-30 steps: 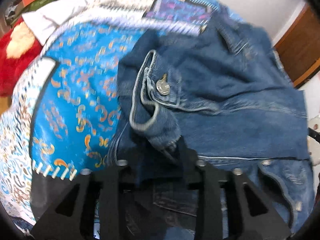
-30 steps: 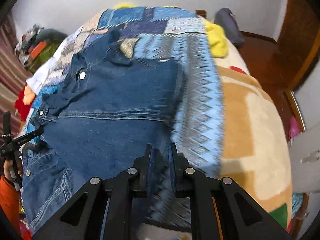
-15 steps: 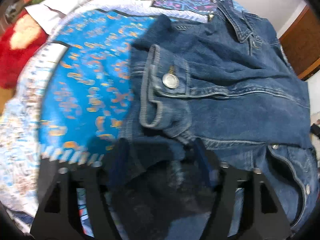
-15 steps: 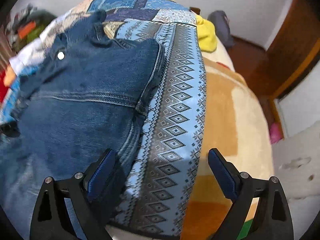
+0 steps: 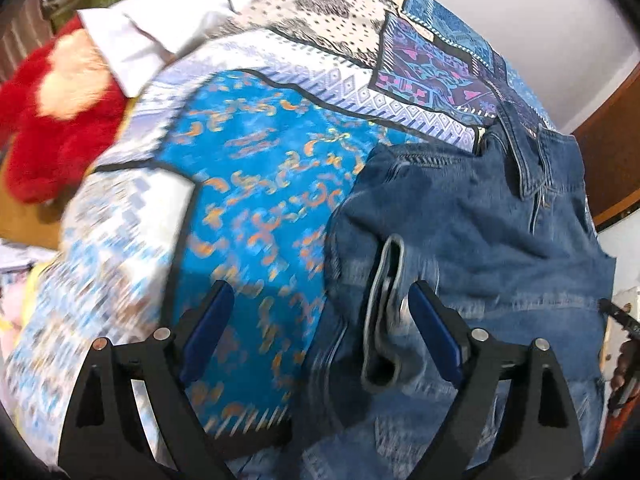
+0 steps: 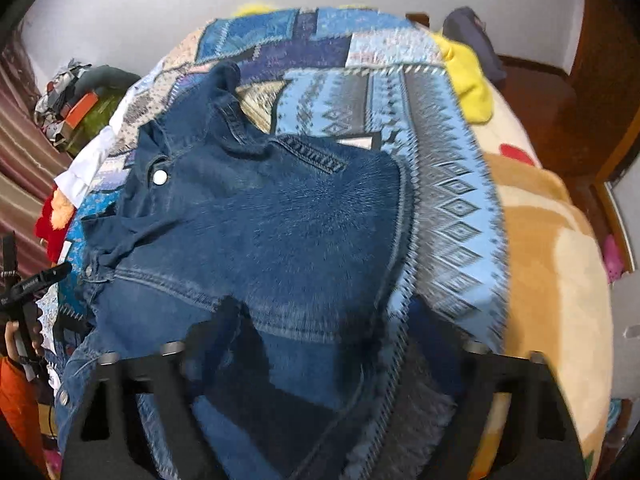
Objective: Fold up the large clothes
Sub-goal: 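Grasp the other sleeve cuff with the left gripper and fold it across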
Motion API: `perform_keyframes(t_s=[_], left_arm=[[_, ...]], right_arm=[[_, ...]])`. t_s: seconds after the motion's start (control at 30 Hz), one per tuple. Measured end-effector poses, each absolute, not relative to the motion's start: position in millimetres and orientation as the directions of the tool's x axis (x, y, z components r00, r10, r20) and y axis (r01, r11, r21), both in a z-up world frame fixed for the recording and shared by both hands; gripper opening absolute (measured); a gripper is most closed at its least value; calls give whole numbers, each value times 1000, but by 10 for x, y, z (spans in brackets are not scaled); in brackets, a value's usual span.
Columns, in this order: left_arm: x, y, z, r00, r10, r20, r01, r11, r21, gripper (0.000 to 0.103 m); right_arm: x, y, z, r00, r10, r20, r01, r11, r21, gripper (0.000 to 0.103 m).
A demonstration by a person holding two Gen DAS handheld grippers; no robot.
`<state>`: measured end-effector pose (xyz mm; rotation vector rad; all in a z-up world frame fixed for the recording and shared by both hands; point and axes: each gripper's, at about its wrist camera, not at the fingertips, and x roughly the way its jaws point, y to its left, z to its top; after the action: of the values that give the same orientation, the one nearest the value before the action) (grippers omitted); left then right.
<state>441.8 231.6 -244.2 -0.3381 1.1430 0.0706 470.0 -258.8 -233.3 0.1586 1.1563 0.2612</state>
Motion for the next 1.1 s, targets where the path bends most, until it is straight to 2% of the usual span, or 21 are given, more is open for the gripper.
perform_keyframes(t_s=[0.07, 0.1, 0.13, 0.17, 0.23, 0.33, 0.47, 0.63, 0.87, 0.97, 1.1], left_arm=[[4567, 2272, -2516, 415, -115, -903, -222, 949, -223, 89], [4652, 2250, -2558, 413, -116, -904, -213, 952, -219, 88], [4722, 2227, -2584, 415, -117, -902, -203, 955, -217, 84], [4778, 2204, -2593, 421, -107, -901, -196, 959, -205, 82], [4901, 2141, -2609, 426, -85, -901, -188, 966, -180, 71], [5067, 2075, -2646, 421, -59, -905, -183, 972, -149, 70], [5181, 1988, -2715, 413, 17, -910, -167, 984, -58, 70], [5171, 1934, -2731, 405, 60, -912, -159, 987, -5, 70], [4835, 1848, -2506, 397, 73, -915, -120, 992, 27, 70], [4576, 1875, -2327, 411, 55, -910, -117, 993, 7, 73], [4166, 1859, -2114, 435, 15, -900, -96, 995, -30, 84]], right_arm=[[4779, -2607, -2376, 381, 322, -867, -107, 947, 304, 64], [4827, -2604, -2381, 392, 326, -861, -104, 945, 310, 53], [4868, -2601, -2386, 394, 327, -859, -106, 944, 311, 46], [4898, -2597, -2389, 396, 324, -859, -109, 946, 307, 43], [4977, -2552, -2388, 417, 300, -858, -136, 954, 268, 31], [5154, -2520, -2361, 442, 267, -857, -155, 963, 220, 23], [5487, -2475, -2387, 445, 229, -866, -172, 971, 168, 23], [5719, -2377, -2412, 462, 173, -870, -180, 979, 100, 23], [5461, -2491, -2213, 444, 146, -884, -165, 983, 79, 25], [5234, -2552, -2018, 432, 160, -887, -158, 982, 100, 25], [4738, -2506, -1732, 407, 211, -889, -218, 967, 130, 25]])
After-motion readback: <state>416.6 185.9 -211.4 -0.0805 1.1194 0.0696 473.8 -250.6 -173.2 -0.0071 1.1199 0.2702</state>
